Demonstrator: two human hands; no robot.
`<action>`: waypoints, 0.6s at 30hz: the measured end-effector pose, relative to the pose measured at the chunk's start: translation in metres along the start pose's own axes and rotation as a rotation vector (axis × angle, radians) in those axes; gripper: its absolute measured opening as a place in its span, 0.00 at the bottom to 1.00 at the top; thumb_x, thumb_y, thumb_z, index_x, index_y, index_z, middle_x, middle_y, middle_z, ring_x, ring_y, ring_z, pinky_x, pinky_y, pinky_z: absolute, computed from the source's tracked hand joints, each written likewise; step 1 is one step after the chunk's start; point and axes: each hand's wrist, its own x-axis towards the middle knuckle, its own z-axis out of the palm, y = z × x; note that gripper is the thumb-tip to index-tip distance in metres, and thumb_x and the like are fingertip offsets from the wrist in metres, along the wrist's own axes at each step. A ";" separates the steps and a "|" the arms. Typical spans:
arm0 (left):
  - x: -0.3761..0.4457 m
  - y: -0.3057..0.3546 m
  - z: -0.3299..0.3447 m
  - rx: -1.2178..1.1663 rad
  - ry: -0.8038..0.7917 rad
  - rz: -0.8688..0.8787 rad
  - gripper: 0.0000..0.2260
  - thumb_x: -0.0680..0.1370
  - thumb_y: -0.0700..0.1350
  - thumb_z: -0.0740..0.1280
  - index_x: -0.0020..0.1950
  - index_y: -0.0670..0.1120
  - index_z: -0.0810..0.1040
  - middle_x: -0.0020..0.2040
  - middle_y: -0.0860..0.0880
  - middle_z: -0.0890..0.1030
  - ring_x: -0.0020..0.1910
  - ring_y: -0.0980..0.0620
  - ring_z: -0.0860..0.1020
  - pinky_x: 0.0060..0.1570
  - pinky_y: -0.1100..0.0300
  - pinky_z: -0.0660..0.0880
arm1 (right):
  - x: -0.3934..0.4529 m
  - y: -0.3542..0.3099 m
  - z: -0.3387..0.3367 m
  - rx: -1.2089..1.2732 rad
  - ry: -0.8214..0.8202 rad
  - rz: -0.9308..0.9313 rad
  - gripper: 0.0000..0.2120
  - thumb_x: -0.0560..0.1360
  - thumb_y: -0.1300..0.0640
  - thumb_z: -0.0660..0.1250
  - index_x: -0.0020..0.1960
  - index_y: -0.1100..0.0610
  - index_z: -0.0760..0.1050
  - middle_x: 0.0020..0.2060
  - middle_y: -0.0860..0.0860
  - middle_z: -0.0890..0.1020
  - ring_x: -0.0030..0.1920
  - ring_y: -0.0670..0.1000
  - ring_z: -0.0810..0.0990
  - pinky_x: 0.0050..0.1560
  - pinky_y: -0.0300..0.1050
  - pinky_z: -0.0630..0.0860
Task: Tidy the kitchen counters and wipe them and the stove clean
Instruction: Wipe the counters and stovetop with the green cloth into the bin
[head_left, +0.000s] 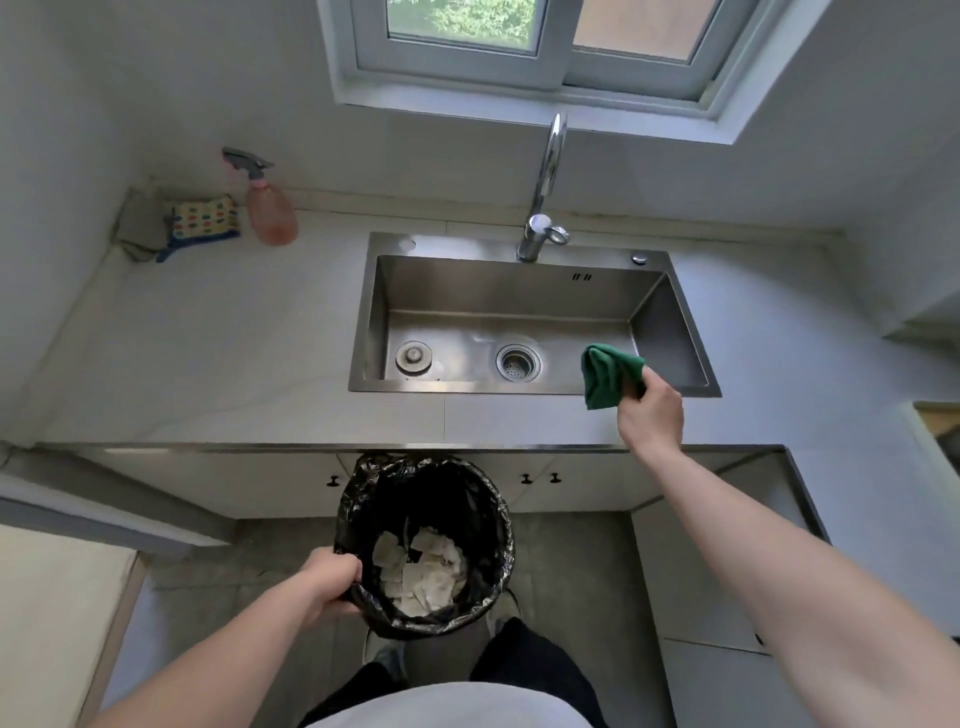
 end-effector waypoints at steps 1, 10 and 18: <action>0.000 0.003 0.005 0.003 0.006 -0.001 0.08 0.75 0.29 0.59 0.47 0.36 0.77 0.39 0.38 0.80 0.34 0.41 0.81 0.22 0.59 0.77 | 0.008 0.009 -0.005 -0.018 0.004 0.018 0.10 0.78 0.63 0.61 0.51 0.53 0.80 0.41 0.56 0.83 0.40 0.59 0.75 0.39 0.46 0.68; 0.003 0.008 0.060 -0.072 0.079 -0.078 0.10 0.73 0.30 0.61 0.51 0.36 0.78 0.42 0.36 0.81 0.34 0.40 0.82 0.25 0.57 0.78 | 0.082 0.073 -0.014 -0.175 -0.119 0.081 0.16 0.76 0.65 0.60 0.56 0.52 0.80 0.50 0.57 0.84 0.48 0.62 0.79 0.47 0.49 0.76; -0.007 0.011 0.106 -0.203 0.139 -0.134 0.10 0.71 0.30 0.60 0.49 0.37 0.77 0.40 0.37 0.82 0.35 0.40 0.84 0.30 0.53 0.81 | 0.094 0.090 0.052 -0.276 -0.414 0.050 0.20 0.78 0.58 0.62 0.68 0.49 0.78 0.69 0.53 0.78 0.66 0.61 0.76 0.63 0.51 0.74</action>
